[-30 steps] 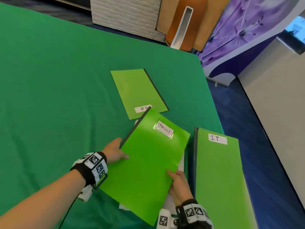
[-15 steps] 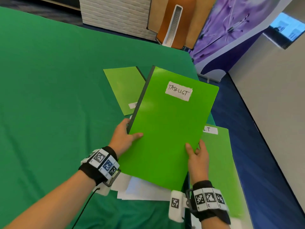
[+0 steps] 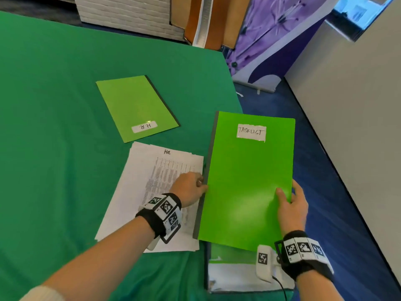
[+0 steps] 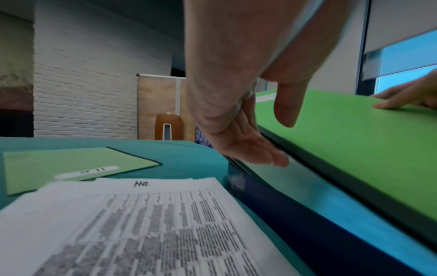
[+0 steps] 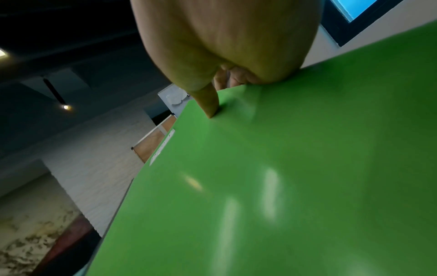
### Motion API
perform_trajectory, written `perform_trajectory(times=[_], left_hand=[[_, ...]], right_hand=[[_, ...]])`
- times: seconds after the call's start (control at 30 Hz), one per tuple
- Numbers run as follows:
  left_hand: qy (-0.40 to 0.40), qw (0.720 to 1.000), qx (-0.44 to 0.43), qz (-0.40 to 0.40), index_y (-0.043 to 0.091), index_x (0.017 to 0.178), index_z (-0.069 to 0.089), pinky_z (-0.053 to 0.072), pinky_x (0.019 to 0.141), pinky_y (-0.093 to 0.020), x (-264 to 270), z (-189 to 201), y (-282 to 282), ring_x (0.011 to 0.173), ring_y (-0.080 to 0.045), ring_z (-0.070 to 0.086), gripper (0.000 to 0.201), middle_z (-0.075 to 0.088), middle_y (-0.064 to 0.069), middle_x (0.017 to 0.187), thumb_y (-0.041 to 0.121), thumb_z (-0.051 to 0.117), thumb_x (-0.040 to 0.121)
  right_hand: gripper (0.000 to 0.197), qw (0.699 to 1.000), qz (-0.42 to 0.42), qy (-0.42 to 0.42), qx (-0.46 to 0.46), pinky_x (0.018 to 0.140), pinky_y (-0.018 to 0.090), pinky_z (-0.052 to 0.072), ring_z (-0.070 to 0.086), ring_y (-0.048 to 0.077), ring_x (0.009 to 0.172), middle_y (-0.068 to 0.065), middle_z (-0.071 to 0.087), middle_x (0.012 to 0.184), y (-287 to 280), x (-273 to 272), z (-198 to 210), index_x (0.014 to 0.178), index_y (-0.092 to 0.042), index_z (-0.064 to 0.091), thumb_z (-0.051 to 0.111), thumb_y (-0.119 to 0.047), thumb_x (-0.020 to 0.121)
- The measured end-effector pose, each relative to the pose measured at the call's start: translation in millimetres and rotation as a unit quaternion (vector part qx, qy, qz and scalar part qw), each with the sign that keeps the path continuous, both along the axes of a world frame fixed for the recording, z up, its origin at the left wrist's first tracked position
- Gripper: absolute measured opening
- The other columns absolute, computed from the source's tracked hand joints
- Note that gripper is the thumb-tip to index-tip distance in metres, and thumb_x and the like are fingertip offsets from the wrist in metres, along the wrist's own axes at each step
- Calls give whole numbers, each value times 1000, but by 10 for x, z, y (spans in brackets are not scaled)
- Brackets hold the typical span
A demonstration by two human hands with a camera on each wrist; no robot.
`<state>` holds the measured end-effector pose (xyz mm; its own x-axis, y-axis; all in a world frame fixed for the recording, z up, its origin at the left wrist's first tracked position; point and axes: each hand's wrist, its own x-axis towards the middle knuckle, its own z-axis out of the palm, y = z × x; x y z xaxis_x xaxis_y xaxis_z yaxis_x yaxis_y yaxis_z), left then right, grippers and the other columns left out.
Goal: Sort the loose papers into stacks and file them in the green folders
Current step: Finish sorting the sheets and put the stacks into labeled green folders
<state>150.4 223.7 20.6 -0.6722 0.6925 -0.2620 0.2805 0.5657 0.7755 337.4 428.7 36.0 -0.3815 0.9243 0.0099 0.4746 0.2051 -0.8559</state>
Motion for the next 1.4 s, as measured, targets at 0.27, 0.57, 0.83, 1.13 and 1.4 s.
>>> perform_trajectory(times=[0.27, 0.57, 0.83, 1.13, 1.4], left_hand=[[58, 988, -140, 32, 8, 127, 53, 50, 89, -37, 452, -362, 586, 105, -25, 59, 36, 58, -8, 122, 24, 57, 95], [66, 973, -203, 90, 9, 139, 47, 48, 96, -36, 479, -522, 679, 117, -29, 55, 47, 51, -11, 132, 9, 56, 93], [33, 971, -173, 164, 13, 110, 66, 52, 85, -31, 365, -552, 356, 95, -18, 62, 27, 68, -3, 107, 35, 56, 96], [40, 883, -310, 351, 7, 127, 46, 47, 97, -43, -146, -602, -676, 117, -33, 49, 46, 47, -17, 129, 35, 58, 92], [-30, 857, -386, 341, 5, 128, 45, 49, 96, -43, -334, -671, -1269, 114, -33, 53, 52, 49, -17, 129, 39, 56, 91]], right_hand=[[40, 994, 23, -109, -12, 99, 42, 40, 50, 34, 125, 16, 53, 137, 644, 229, -297, 133, -15, 49, 58, -18, 95], [49, 949, 114, -294, 5, 89, 43, 44, 47, 39, 113, 21, 43, 125, 736, 35, -779, 122, -2, 52, 74, -15, 80], [44, 947, 143, -266, 112, 90, 47, 42, 44, 36, 113, 18, 45, 123, 592, -124, -713, 118, -5, 57, 74, -18, 80], [17, 939, 323, -51, 103, 85, 20, 38, 52, 8, 96, -4, 51, 107, -349, -684, -353, 103, -19, 59, 66, -17, 88], [49, 900, 385, -125, -162, 107, 33, 39, 45, 14, 127, -3, 47, 139, -1146, -975, -508, 134, -21, 45, 65, -32, 91]])
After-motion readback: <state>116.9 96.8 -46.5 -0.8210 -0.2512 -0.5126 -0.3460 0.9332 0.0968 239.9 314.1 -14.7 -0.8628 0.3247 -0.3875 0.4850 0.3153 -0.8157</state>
